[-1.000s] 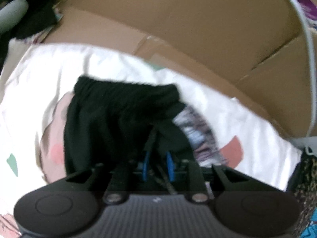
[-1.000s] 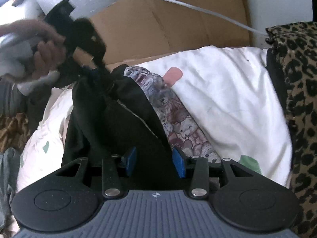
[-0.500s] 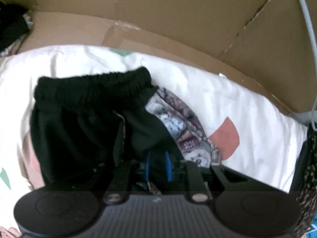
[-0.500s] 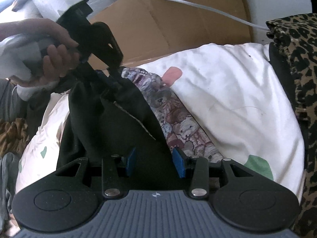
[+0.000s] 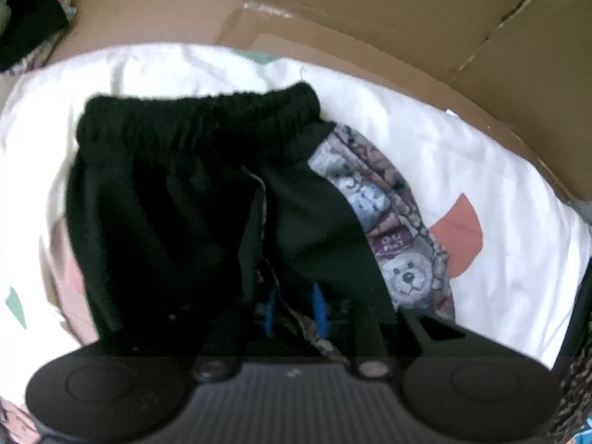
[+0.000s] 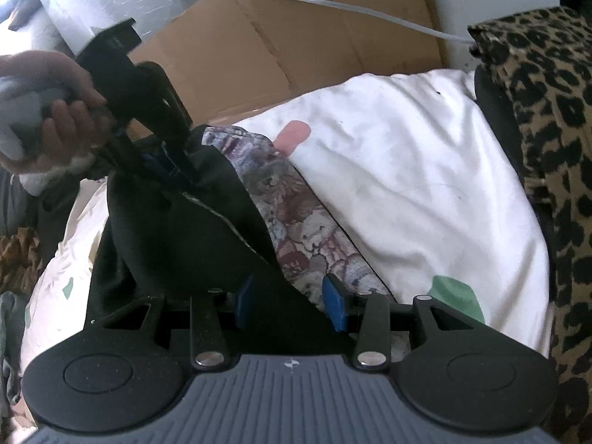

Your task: Fold clothes

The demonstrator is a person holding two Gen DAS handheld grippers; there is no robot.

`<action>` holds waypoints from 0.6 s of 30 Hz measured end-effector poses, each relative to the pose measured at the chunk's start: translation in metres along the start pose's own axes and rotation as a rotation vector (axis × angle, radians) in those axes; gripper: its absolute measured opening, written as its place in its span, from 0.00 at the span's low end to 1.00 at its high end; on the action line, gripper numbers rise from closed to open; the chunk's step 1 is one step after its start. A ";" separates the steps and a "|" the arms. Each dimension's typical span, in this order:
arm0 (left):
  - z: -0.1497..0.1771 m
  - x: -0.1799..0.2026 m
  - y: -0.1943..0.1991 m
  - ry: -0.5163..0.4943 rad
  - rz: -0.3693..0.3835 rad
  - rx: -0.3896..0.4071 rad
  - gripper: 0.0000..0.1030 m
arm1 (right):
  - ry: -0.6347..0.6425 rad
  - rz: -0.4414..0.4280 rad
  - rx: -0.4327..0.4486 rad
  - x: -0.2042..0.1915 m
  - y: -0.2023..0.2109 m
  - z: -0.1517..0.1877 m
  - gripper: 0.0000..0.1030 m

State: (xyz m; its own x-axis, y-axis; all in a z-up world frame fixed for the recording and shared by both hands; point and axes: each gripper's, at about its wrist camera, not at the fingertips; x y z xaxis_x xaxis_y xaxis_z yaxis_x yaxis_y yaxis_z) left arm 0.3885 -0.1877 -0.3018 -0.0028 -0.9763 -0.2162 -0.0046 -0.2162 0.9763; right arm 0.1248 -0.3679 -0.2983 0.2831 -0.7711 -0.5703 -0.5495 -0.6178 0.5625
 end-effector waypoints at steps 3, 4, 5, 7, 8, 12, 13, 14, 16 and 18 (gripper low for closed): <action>0.000 -0.002 0.010 -0.005 -0.002 0.003 0.33 | 0.018 0.002 -0.012 -0.001 -0.001 0.003 0.46; 0.000 -0.002 0.012 -0.010 -0.005 0.003 0.36 | 0.026 0.004 -0.017 -0.001 -0.002 0.004 0.46; 0.000 -0.001 0.013 -0.019 -0.015 0.004 0.40 | 0.033 0.006 -0.020 -0.001 -0.002 0.005 0.46; 0.001 -0.001 0.010 -0.025 -0.062 0.005 0.49 | 0.035 0.006 -0.023 -0.001 -0.001 0.005 0.46; 0.002 -0.001 0.007 -0.024 -0.088 0.003 0.51 | 0.031 0.004 -0.023 0.000 0.000 0.005 0.46; 0.001 -0.005 -0.008 0.002 -0.117 -0.024 0.51 | 0.030 0.002 -0.027 0.005 0.005 0.006 0.46; 0.000 -0.007 -0.010 0.022 -0.106 -0.019 0.51 | 0.024 0.000 -0.028 0.007 0.005 0.007 0.45; -0.001 -0.008 -0.011 0.042 -0.081 -0.009 0.51 | 0.021 -0.004 -0.029 0.008 0.006 0.008 0.45; -0.001 -0.008 -0.012 0.053 -0.062 0.003 0.51 | 0.026 -0.015 -0.029 0.010 0.008 0.010 0.45; -0.002 -0.006 -0.013 0.053 -0.055 0.013 0.49 | 0.041 -0.021 -0.032 0.010 0.009 0.011 0.45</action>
State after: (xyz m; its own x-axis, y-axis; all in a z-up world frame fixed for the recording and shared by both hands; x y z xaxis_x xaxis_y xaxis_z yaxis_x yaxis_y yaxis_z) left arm 0.3906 -0.1788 -0.3135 0.0509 -0.9620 -0.2684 -0.0161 -0.2695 0.9629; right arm 0.1135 -0.3797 -0.3055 0.3270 -0.7632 -0.5573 -0.5175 -0.6380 0.5701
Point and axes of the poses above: each gripper's, at about its wrist camera, not at the fingertips, and y roughly against the way its jaws point, x to its right, z to its underside, and after that the axes turned 13 degrees about -z, right-handed
